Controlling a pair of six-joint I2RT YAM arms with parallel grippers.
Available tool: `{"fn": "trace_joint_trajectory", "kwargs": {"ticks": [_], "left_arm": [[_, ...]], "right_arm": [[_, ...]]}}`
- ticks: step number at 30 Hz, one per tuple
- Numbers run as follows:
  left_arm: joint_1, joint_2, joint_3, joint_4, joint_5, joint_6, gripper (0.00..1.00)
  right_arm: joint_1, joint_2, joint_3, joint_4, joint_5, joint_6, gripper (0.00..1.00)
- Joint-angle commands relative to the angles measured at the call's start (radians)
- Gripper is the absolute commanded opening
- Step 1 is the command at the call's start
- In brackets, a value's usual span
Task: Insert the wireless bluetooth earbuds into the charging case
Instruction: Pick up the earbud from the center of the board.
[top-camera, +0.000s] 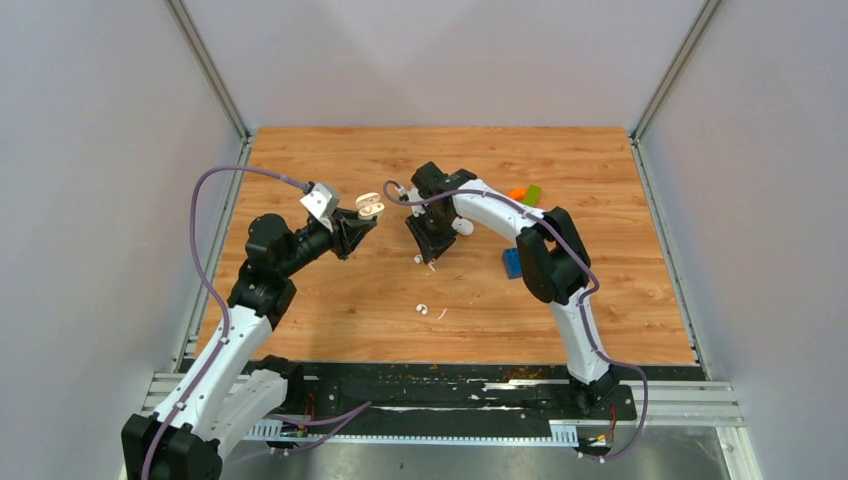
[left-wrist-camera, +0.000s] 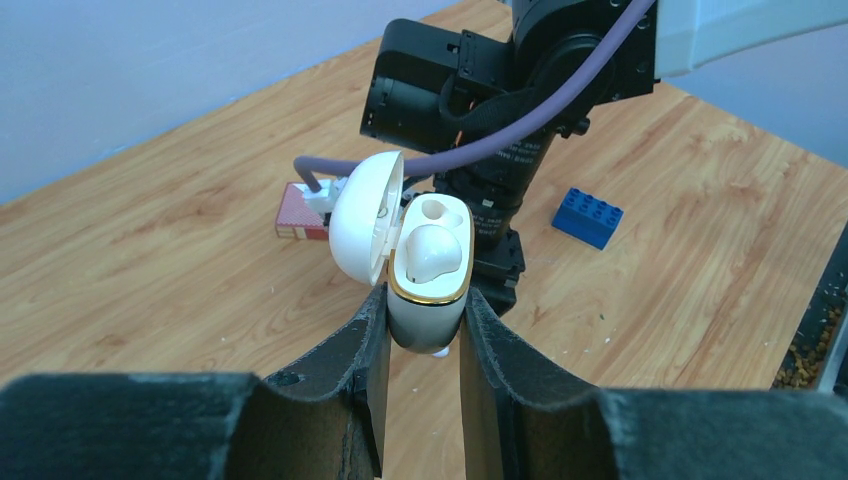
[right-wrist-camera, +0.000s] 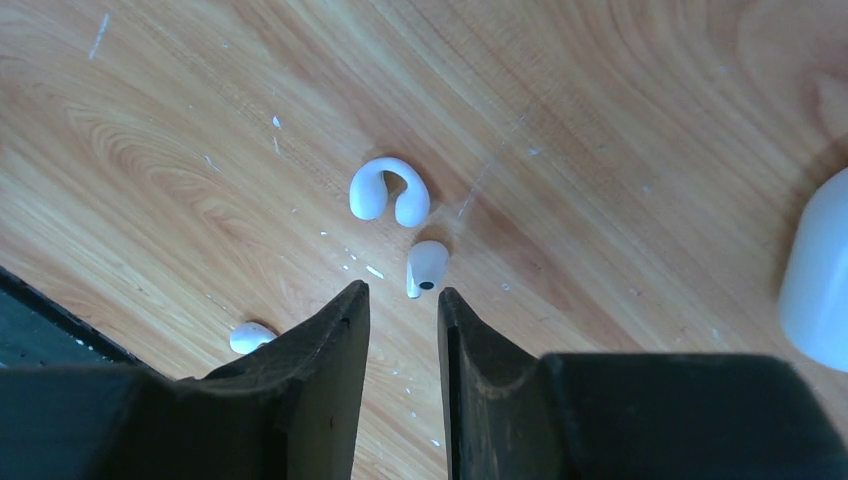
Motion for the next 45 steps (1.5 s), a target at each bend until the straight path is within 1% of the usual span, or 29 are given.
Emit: {"fn": "trace_joint_trajectory", "kwargs": {"ticks": [1,12,19,23,34,37,45], "left_arm": [[0.008,-0.017,0.033,0.028,0.000,0.014,0.00],[0.009,-0.014,0.019,0.050,-0.001,0.004,0.00],[0.011,-0.014,0.005,0.069,-0.005,-0.002,0.00],[0.011,-0.012,-0.001,0.081,-0.005,-0.005,0.00],[0.011,0.007,-0.009,0.116,-0.002,-0.018,0.00],[0.012,0.010,-0.010,0.115,-0.001,-0.015,0.00],[0.011,0.016,-0.005,0.115,0.001,-0.014,0.00]], "right_arm": [[0.016,0.006,0.046,-0.012,0.101,0.088,0.32],[0.034,0.069,0.067,0.002,0.125,0.087,0.31],[0.049,0.080,0.059,0.000,0.152,0.085,0.27],[0.071,0.064,0.033,-0.019,0.210,0.100,0.25],[0.080,0.050,-0.002,-0.031,0.253,0.129,0.25],[0.081,0.046,-0.005,-0.035,0.267,0.137,0.26],[0.082,0.036,-0.011,-0.041,0.263,0.133,0.27]]}}
